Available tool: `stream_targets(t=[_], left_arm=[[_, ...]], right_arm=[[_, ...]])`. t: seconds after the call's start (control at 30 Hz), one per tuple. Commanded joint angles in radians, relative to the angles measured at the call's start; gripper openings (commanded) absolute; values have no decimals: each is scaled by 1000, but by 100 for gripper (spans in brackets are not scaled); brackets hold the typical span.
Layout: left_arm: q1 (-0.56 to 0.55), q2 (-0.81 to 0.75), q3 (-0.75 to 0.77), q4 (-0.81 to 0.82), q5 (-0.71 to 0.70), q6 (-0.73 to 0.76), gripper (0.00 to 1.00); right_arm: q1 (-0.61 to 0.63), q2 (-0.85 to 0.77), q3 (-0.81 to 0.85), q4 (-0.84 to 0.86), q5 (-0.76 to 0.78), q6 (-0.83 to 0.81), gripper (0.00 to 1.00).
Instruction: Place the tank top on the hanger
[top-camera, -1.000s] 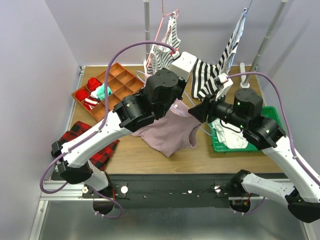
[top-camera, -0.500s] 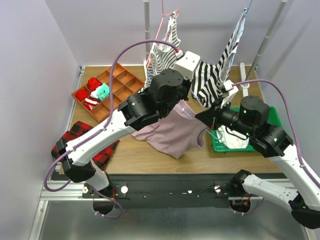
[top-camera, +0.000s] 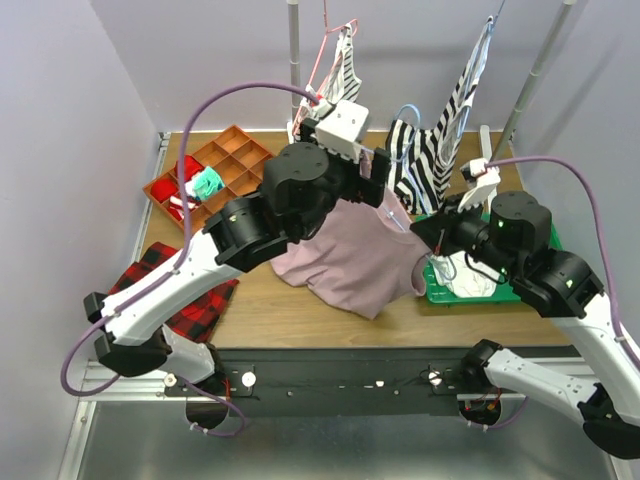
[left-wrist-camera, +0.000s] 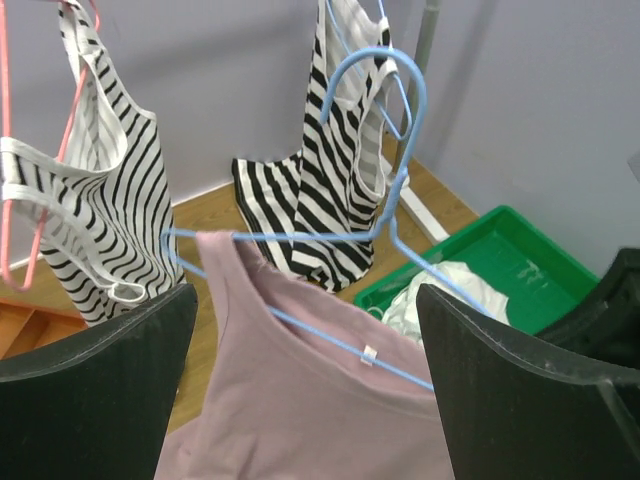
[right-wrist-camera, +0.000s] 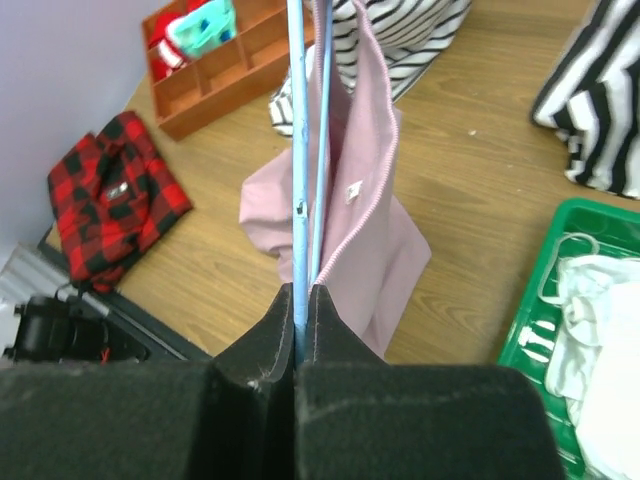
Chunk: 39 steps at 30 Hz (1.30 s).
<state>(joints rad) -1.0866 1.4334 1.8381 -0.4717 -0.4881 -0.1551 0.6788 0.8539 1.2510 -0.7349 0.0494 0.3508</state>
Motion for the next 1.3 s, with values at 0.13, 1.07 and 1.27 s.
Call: stream_targets(t=[0.13, 1.07, 1.27], left_arm=[[-1, -221, -117, 113, -32, -61, 99], [-1, -537, -534, 59, -47, -156, 99], [-1, -582, -691, 45, -47, -233, 99]], right_arm=[[-5, 261, 378, -50, 351, 34, 1], [-146, 867, 892, 115, 371, -42, 1], [-166, 905, 921, 163, 362, -58, 1]])
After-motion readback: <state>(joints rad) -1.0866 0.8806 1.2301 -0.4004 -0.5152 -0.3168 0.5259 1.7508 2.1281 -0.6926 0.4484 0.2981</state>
